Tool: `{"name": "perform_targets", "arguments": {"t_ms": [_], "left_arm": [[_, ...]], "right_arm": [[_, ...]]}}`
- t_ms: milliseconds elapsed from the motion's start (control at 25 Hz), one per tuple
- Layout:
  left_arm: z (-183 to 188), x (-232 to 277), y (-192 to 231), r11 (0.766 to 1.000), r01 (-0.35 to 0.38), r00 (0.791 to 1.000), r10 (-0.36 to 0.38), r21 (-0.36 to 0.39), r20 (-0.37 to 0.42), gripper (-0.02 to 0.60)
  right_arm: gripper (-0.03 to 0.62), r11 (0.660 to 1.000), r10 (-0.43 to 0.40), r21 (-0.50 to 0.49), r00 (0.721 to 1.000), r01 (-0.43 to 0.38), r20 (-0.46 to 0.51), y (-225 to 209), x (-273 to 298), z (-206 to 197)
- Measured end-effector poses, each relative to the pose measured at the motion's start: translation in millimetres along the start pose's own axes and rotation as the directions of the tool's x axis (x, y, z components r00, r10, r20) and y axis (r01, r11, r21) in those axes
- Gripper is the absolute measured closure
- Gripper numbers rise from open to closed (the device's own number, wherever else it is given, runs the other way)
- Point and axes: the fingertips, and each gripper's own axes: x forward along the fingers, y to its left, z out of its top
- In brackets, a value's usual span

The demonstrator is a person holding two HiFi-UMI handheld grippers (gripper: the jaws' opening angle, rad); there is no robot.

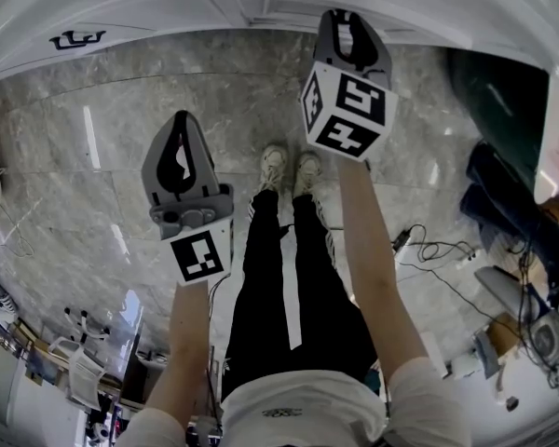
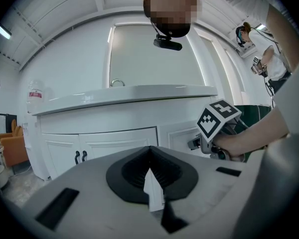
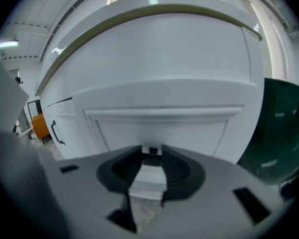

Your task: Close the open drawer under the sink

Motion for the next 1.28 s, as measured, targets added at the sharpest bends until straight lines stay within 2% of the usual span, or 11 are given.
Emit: {"name": "perform_targets", "arguments": {"t_ms": [360, 840, 1280], "left_arm": [[-6.6, -14.6, -7.7, 1.000, 0.006, 1.000, -0.006, 0.002, -0.013, 0.561], [5.7, -19.3, -9.5, 1.000, -0.005, 1.000, 0.004, 0.008, 0.012, 0.561], [5.2, -37.6, -25.2, 1.000, 0.002, 1.000, -0.002, 0.008, 0.010, 0.561]], "right_arm": [[0.450, 1.000, 0.011, -0.018, 1.000, -0.011, -0.017, 0.3, 3.6, 1.4], [0.448, 0.997, 0.011, -0.076, 1.000, -0.011, -0.001, 3.5, 3.3, 0.8], [0.448, 0.999, 0.012, -0.043, 0.999, -0.014, -0.030, -1.5, -17.3, -25.1]]}}
